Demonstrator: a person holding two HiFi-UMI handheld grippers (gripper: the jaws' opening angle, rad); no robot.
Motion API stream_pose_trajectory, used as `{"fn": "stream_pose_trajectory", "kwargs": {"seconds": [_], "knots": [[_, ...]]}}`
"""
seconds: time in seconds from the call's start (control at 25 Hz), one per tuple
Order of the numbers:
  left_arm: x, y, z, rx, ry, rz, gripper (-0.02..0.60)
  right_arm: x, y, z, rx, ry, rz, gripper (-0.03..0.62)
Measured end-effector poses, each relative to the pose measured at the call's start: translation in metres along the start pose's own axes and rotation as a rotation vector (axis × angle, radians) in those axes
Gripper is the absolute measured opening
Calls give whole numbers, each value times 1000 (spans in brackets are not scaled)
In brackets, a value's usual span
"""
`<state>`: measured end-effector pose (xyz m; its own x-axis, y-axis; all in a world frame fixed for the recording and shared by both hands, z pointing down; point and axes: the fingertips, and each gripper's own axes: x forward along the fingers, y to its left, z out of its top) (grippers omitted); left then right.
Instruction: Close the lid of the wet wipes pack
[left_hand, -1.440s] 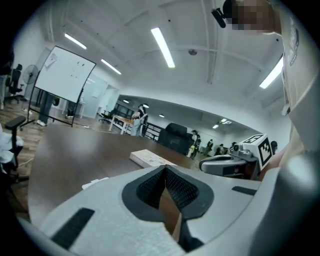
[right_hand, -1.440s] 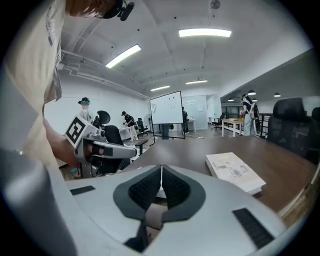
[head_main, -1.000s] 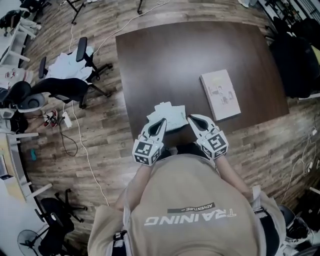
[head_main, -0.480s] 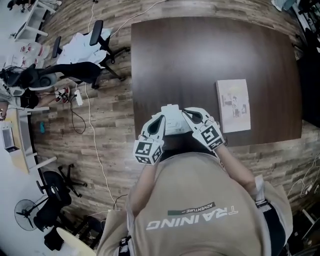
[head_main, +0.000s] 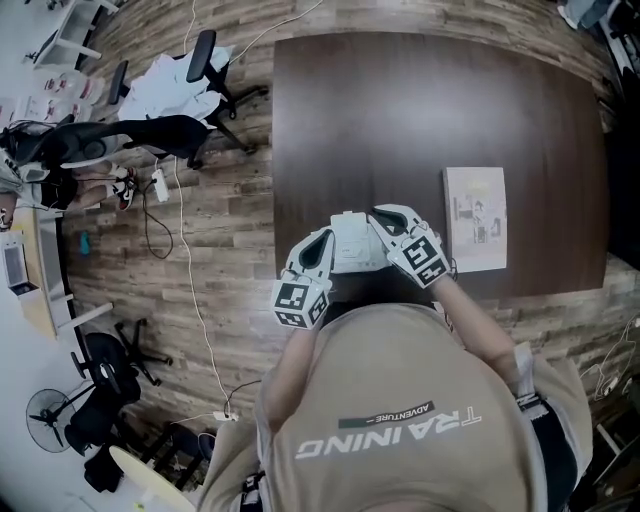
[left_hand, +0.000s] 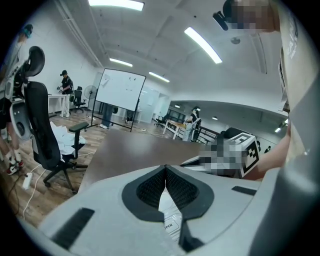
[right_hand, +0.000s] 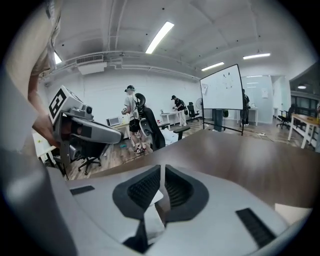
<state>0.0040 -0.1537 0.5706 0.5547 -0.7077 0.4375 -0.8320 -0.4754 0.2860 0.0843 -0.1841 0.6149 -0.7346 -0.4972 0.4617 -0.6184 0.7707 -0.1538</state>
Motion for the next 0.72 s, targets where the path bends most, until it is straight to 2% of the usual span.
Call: {"fn": "stream_pose_trajectory", "kwargs": {"seconds": [0.24,0.48,0.64,0.72], "knots": [[11,4,-4,-39,-1,-28,11,21,-9,-13,50,80,27,17],[15,10,-11,-66,18,-23,11,39,-5,-38,107,178,103,20],[14,18,-14,-73,18,-7,11,50,-2,-50,154,225,147,74],[11,21,-15,-78,19,-2,11,53,-1,-55,151,252,152,78]]}}
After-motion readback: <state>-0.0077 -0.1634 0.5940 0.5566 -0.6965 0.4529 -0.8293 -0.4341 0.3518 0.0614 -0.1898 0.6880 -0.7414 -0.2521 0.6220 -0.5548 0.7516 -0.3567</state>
